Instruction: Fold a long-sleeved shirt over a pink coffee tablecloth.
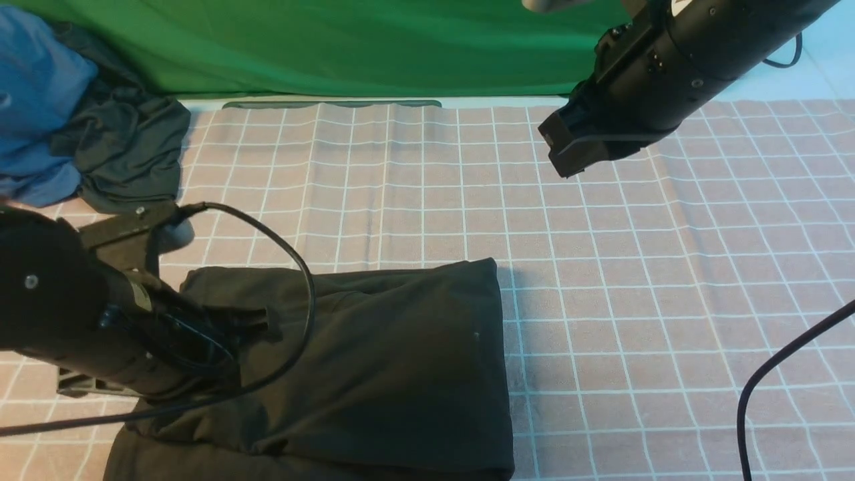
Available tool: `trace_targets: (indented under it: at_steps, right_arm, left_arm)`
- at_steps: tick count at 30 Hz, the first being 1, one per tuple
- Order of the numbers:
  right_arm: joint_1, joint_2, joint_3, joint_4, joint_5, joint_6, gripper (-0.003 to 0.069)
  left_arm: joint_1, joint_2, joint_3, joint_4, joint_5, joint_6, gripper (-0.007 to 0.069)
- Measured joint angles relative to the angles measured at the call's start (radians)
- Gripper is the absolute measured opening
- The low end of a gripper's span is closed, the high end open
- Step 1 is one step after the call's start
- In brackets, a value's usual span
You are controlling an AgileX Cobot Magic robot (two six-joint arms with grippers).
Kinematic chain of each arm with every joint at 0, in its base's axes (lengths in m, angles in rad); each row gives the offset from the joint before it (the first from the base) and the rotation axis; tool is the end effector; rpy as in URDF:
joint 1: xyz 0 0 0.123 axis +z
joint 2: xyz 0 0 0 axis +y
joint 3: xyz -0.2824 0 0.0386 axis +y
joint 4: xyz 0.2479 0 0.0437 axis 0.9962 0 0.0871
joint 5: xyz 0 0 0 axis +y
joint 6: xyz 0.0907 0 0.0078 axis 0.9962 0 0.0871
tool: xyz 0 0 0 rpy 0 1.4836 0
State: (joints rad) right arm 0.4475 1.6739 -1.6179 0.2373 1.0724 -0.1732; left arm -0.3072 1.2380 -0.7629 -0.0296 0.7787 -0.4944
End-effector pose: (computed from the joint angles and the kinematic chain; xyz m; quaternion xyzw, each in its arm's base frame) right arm 0.3193 0.1741 0.3533 -0.2666 0.9209 0.1496 0.2417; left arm 0.2095 -0.0684 0.2443 -0.0997 0.9745 -0.0896 0.1800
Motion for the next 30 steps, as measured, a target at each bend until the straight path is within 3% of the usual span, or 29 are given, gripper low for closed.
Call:
trace_targets:
  at_steps: [6,18,27,30]
  right_arm:
    - [0.000,0.000,0.000,0.020,0.000,0.000,0.0038]
    - [0.000,0.000,0.000,0.027,-0.004,0.000,0.0038]
    - [0.000,0.000,0.000,0.028,-0.011,-0.017,0.0038]
    - [-0.003,0.000,0.000,0.027,-0.007,-0.017,0.0038]
  left_arm:
    - [0.019,0.083,-0.011,0.011,0.001,-0.007,0.0013]
    - [0.240,0.184,0.012,0.021,0.093,0.022,0.0013]
    - [0.267,0.170,-0.011,0.022,0.150,0.053,0.0013]
    - [0.269,0.113,-0.104,0.022,0.197,0.053,0.0013]
